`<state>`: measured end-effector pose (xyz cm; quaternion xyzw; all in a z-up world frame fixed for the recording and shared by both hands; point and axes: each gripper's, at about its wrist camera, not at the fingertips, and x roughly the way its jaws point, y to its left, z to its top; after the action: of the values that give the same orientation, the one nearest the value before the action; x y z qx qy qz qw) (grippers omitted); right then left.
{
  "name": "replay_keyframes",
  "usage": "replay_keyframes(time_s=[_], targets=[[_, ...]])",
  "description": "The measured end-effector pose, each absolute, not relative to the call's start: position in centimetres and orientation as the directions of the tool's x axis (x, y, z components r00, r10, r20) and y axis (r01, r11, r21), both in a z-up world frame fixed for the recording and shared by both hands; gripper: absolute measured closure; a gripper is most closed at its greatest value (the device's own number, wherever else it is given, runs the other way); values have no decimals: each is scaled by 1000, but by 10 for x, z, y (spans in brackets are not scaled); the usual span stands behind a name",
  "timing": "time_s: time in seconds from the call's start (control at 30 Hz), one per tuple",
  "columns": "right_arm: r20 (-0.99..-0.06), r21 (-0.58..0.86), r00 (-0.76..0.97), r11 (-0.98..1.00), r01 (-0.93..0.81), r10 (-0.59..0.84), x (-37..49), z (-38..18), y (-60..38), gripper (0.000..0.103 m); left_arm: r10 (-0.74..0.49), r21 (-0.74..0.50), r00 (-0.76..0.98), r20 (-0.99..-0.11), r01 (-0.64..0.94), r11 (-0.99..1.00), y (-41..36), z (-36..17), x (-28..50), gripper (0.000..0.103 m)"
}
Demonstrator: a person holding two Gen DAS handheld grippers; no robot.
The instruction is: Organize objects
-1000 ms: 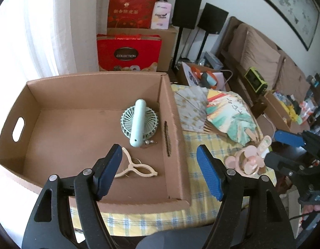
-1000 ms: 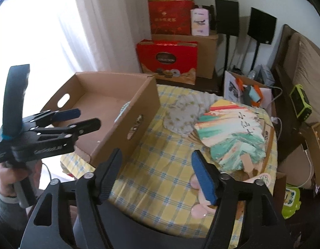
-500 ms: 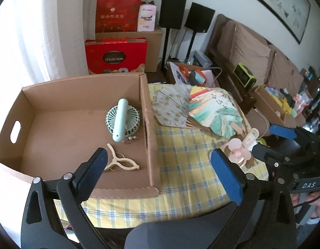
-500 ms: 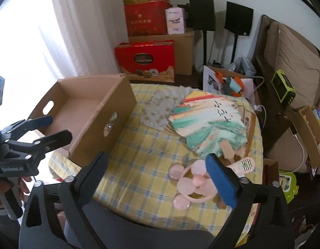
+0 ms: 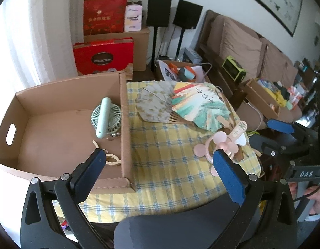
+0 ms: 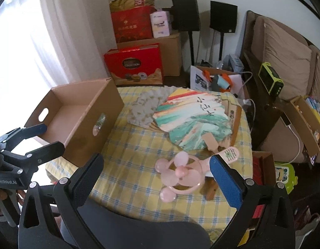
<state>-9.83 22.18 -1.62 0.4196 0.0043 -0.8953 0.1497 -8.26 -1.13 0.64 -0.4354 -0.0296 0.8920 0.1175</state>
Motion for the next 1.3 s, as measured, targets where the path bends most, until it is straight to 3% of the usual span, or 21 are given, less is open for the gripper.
replay_keyframes(time_s=[0.4, 0.77, 0.97, 1.17, 1.3], targets=[[-754, 143, -621, -976, 164, -214, -91, -27, 284, 0, 296, -188, -554, -778, -244, -951, 30, -11, -80, 0], [-782, 221, -586, -974, 59, -213, -108, -61, 335, 1, 377, -260, -440, -815, -304, -917, 75, -65, -91, 0], [-796, 248, -565, -968, 27, -220, -126, -76, 350, 2, 368, -241, -410, -834, -330, -913, 95, -88, -96, 0], [-793, 304, -554, -953, 2, -254, -149, -88, 360, 12, 353, -213, -397, -847, -356, -910, 109, -101, -101, 4], [-790, 335, -547, -942, -7, -277, -162, -98, 363, 25, 350, -207, -367, -862, -376, -903, 119, -109, -106, 17]])
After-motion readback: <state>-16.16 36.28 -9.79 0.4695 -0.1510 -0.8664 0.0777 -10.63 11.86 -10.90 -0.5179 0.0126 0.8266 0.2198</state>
